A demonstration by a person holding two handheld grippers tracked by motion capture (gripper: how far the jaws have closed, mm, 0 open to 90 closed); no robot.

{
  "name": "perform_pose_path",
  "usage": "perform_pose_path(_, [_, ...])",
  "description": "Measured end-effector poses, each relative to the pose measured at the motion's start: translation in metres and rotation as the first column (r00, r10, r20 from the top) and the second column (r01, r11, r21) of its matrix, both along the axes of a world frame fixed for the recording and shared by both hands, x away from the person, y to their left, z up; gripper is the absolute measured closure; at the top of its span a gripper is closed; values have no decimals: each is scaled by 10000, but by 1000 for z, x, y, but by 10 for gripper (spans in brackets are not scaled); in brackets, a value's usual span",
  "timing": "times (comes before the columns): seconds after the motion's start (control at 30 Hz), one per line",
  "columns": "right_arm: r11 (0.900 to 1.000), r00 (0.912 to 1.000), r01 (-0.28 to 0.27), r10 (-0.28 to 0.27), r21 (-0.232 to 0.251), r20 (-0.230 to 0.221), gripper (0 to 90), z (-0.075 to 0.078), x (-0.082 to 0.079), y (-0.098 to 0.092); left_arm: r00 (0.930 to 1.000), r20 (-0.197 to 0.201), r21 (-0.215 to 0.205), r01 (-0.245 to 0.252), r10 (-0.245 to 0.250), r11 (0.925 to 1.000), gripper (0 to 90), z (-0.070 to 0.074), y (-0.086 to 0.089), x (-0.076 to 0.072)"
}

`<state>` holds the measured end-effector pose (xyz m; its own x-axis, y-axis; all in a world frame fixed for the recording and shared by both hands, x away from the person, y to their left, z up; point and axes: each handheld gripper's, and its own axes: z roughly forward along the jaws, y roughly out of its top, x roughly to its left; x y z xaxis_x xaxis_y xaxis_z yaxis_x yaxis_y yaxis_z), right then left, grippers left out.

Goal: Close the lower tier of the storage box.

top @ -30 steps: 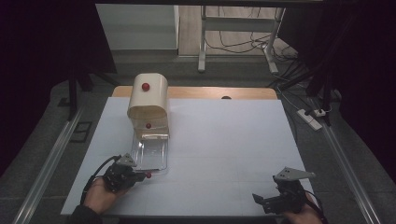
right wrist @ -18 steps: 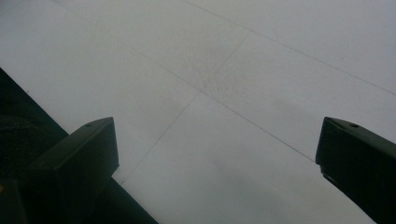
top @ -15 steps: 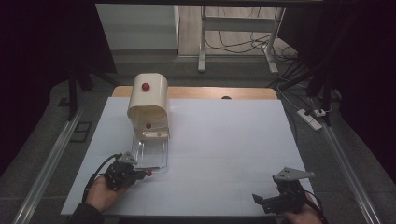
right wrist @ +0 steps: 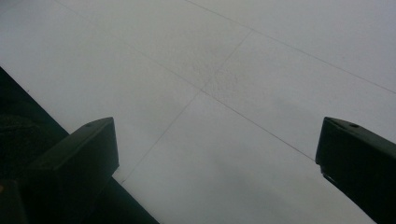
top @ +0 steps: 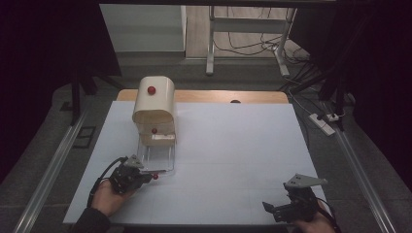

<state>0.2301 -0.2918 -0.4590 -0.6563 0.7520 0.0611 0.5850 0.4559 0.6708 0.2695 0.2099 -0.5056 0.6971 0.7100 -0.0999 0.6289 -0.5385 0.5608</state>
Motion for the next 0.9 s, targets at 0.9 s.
perform_pose_path(0.9, [10000, 10000, 31, -30, 33, -51, 0, 0, 0, 0, 9975, 512, -273, -475, 488, 9985, 893, 6, 2, 15])
